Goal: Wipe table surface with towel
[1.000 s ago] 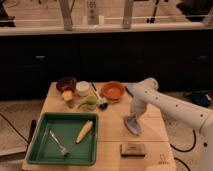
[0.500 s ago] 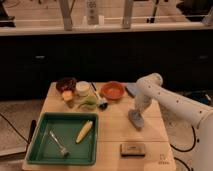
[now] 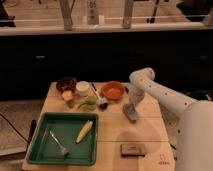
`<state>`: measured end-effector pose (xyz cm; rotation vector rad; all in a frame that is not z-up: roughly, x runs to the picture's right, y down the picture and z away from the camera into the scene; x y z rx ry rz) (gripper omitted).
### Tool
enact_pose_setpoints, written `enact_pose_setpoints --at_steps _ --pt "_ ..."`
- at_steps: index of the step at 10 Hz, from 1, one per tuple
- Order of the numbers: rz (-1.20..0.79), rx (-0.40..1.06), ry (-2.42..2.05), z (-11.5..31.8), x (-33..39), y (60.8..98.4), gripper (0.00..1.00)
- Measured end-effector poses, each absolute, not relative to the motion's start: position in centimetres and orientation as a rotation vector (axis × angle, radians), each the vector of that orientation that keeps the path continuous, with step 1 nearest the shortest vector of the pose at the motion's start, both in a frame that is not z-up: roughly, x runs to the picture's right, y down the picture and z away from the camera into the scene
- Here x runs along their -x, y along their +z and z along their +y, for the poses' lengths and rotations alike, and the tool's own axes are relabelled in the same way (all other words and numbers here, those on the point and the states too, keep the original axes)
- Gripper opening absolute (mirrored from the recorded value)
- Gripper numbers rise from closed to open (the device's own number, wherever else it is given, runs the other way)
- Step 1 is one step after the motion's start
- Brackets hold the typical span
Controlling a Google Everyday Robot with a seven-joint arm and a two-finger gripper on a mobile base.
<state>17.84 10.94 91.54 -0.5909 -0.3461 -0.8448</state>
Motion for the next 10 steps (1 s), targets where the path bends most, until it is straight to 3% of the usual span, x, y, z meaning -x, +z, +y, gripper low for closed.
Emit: enact_pose_setpoints --at_steps 4,10 --pt "-0.469 0.546 -0.995 12.7 -13.2 89.3 0.0" --pt "-0.519 0.567 -1.04 16.3 -15.2 87.0 0.0"
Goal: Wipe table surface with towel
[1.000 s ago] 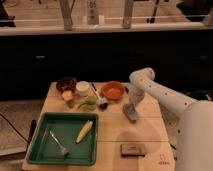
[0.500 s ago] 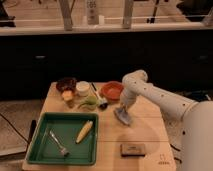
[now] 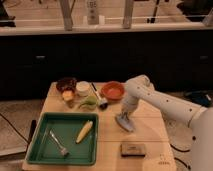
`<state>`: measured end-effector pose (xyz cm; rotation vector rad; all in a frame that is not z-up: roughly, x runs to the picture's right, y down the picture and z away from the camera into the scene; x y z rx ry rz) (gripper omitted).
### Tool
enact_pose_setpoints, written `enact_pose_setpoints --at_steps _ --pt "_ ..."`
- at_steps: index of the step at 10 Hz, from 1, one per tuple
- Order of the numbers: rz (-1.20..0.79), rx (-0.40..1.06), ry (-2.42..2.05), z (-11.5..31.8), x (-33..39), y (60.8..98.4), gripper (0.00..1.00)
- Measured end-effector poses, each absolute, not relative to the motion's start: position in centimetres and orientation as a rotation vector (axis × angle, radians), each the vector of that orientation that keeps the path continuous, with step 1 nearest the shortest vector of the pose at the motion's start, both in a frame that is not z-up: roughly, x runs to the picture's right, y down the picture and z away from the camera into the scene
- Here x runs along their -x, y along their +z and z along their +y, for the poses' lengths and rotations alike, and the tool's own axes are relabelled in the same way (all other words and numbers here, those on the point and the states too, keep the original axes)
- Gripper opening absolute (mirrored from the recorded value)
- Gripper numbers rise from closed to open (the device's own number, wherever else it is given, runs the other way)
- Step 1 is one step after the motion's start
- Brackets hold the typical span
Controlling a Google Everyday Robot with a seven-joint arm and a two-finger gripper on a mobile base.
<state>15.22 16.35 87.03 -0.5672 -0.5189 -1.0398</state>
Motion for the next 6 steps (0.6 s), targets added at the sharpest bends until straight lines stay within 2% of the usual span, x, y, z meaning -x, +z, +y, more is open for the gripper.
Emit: enact_pose_setpoints --at_steps 3,6 --pt "-0.466 0.597 -0.967 16.5 -19.3 87.1 0.0" --pt "-0.426 0.612 -0.915 15.3 -21.2 89.1 0.0"
